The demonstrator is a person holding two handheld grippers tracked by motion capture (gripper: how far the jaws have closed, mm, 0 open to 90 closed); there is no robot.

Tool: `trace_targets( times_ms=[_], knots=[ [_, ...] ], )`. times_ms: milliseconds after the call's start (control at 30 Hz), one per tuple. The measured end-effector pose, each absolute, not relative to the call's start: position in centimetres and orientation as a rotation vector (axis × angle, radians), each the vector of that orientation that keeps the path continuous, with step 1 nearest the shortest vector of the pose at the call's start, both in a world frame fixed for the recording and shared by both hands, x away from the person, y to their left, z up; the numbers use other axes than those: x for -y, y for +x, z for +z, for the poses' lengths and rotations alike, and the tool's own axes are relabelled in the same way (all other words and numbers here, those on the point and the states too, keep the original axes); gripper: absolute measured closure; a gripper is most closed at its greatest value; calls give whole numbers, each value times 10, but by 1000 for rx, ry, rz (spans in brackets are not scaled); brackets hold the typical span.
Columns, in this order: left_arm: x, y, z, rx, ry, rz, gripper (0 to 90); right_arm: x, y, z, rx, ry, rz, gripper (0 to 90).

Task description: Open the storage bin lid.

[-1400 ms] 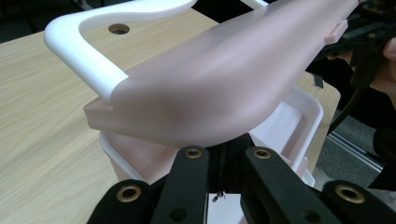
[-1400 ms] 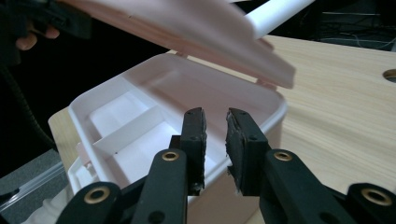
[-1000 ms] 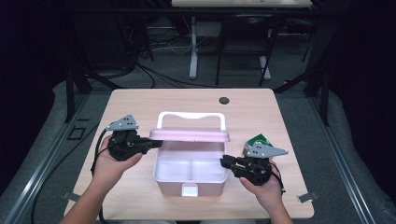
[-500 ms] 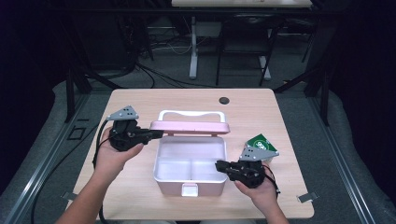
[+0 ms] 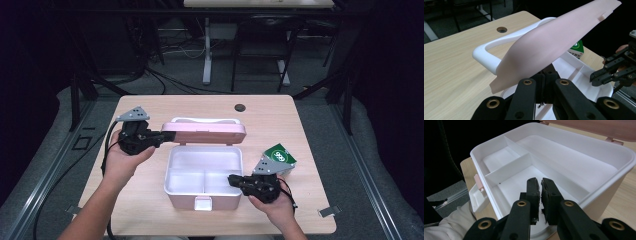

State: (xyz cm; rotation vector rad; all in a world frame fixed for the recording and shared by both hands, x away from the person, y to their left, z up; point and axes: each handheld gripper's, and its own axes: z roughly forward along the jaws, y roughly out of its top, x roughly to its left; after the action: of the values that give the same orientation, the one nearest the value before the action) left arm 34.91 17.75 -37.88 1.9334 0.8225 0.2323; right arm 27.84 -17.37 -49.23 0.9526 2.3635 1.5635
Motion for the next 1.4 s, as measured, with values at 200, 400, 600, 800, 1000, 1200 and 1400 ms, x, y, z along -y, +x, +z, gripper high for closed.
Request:
trace_targets(
  times_ms=[200,400,600,800,1000,1200,1400],
  knots=[
    [-177,353,-377,-825,1934,239,899,173,279,-493,-2373,942,1567,843],
    [-176,357,-375,-833,1935,250,900,170,278,-494,-2392,931,1557,843],
    [-179,362,-372,-855,1910,269,900,168,278,-497,-2393,935,1537,844],
    [-180,370,-375,-883,1918,269,900,169,278,-497,-2396,932,1544,846],
    [-180,376,-377,-902,1916,275,900,169,278,-498,-2392,930,1559,848],
    [-181,381,-379,-924,1912,276,899,170,278,-498,-2395,930,1561,850],
    [-181,388,-380,-945,1911,278,897,170,279,-498,-2393,930,1563,850]
  ],
)
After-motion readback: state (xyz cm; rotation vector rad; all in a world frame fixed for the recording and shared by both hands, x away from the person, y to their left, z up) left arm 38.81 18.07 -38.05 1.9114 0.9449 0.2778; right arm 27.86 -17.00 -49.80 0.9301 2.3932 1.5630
